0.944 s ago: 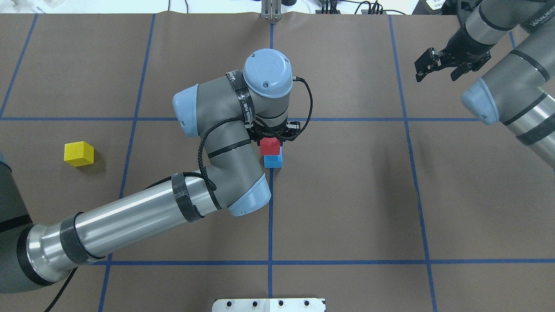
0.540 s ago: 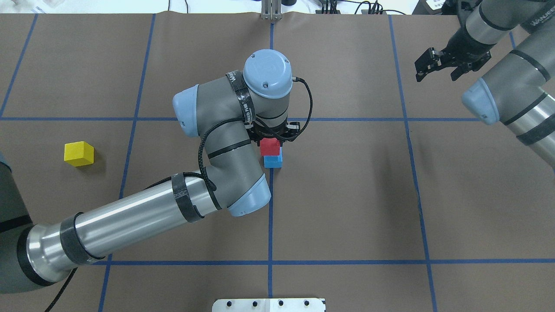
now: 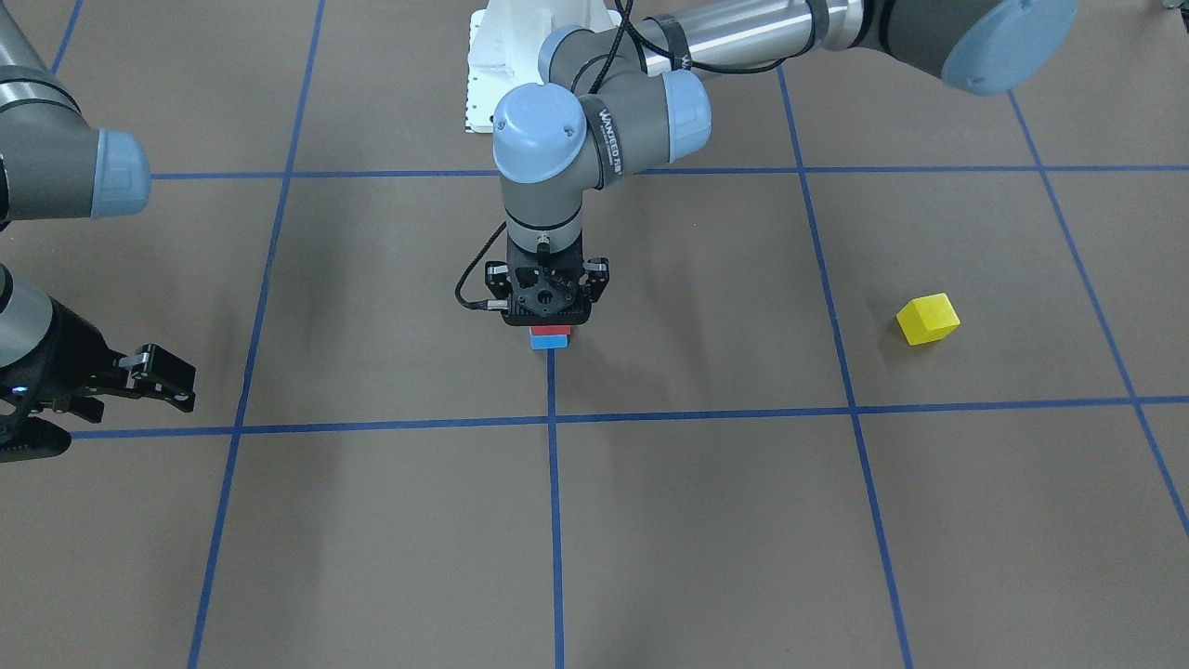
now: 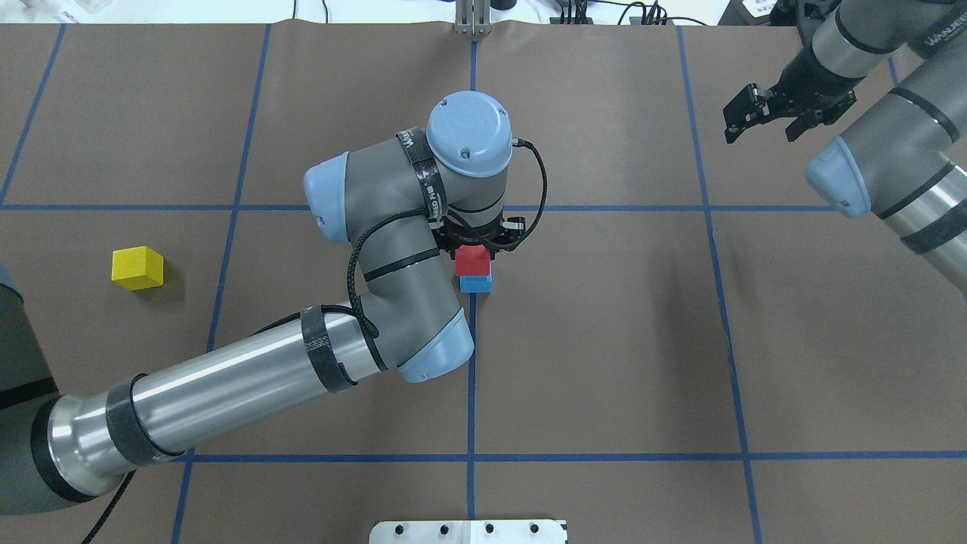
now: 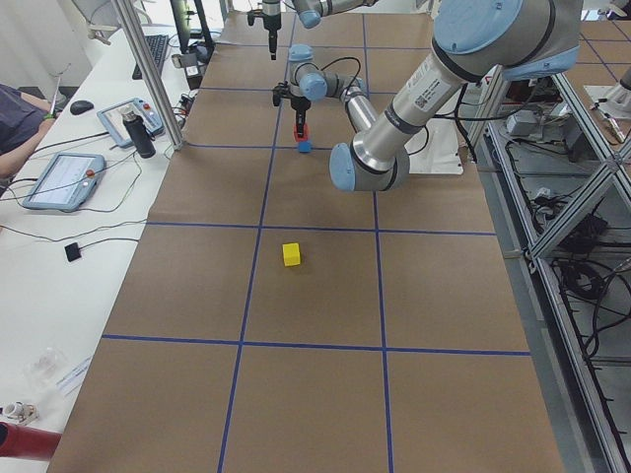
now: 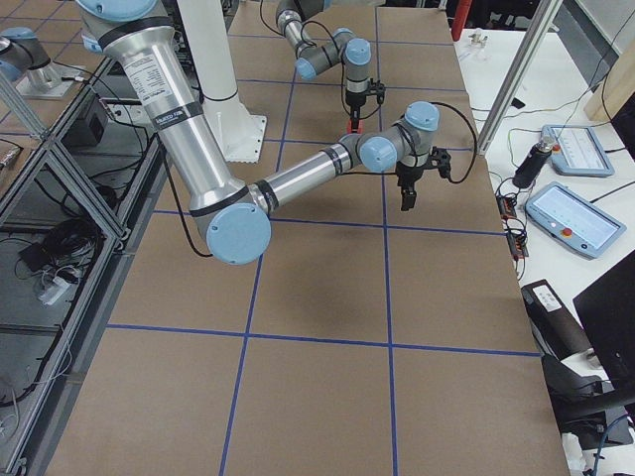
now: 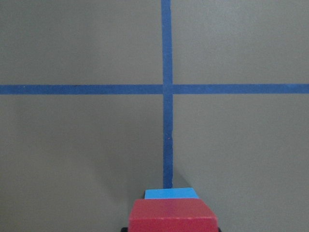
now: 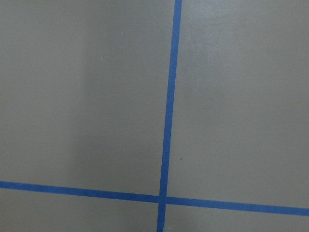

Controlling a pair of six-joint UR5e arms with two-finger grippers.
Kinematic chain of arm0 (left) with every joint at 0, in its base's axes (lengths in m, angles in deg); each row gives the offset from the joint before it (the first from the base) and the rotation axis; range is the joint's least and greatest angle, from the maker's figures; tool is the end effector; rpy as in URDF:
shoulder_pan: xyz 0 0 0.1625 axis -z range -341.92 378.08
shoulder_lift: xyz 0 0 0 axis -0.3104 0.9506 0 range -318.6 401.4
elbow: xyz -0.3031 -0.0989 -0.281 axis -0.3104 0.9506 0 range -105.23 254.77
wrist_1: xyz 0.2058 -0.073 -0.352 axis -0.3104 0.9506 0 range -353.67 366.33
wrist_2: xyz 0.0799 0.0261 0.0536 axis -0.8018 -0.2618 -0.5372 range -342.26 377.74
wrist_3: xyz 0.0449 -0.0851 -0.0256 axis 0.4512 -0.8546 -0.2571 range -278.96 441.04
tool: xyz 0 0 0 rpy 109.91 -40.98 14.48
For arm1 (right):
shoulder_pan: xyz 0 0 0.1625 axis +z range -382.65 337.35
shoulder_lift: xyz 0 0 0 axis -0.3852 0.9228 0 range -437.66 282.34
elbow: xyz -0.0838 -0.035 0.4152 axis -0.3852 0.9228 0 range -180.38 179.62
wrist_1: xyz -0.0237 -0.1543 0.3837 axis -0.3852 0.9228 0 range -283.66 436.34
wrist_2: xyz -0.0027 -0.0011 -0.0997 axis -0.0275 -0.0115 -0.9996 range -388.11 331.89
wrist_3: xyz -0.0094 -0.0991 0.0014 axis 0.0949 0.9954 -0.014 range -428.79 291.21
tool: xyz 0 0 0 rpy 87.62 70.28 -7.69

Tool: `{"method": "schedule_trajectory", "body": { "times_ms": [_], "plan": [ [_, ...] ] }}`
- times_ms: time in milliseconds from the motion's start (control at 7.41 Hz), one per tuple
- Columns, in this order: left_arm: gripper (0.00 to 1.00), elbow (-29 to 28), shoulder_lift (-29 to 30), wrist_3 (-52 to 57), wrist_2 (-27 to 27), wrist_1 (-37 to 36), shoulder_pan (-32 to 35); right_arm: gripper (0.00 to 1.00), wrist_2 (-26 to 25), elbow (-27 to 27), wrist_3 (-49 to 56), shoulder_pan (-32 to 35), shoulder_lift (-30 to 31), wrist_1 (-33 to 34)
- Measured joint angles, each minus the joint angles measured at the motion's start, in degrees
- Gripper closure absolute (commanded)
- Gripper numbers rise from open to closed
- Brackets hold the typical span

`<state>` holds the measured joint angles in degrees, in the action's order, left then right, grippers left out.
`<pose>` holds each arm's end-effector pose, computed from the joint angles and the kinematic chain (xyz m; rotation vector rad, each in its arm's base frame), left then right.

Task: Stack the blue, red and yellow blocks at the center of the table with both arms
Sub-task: 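Lower the red cube onto the blue cube and open the left gripper, then move the left gripper from the stack toward the yellow cube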

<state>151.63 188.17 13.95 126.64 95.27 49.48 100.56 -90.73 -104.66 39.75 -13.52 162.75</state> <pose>0.6103 -0.4907 0.1267 0.0563 0.7981 -0.0176 -0.2438 -0.6200 0.3896 0.0783 -0.8228 -0.0392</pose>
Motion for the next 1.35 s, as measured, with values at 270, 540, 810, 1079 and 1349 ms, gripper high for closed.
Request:
{"method": "schedule_trajectory", "body": {
  "times_ms": [270, 540, 810, 1079, 1349],
  "plan": [
    [0.80, 0.0, 0.0, -0.2, 0.0, 0.0, -0.1, 0.01, 0.0, 0.0, 0.0, 0.0, 0.0, 0.0],
    [0.00, 0.0, 0.0, -2.3, 0.0, 0.1, -0.3, 0.01, 0.0, 0.1, 0.0, 0.0, 0.1, 0.1],
    [0.00, 0.1, -0.1, -4.1, -0.1, 0.8, -0.9, 0.01, 0.0, 0.1, 0.1, 0.0, 0.2, 0.1],
    [0.00, 0.1, -0.2, -4.4, -0.1, 1.0, -1.0, 0.01, 0.0, 0.1, 0.1, 0.0, 0.1, 0.1],
    [0.00, 1.0, -0.1, -4.3, 0.0, 0.8, -0.4, 0.01, 0.5, 0.0, 0.1, 0.1, 0.0, 0.0]
  ]
}}
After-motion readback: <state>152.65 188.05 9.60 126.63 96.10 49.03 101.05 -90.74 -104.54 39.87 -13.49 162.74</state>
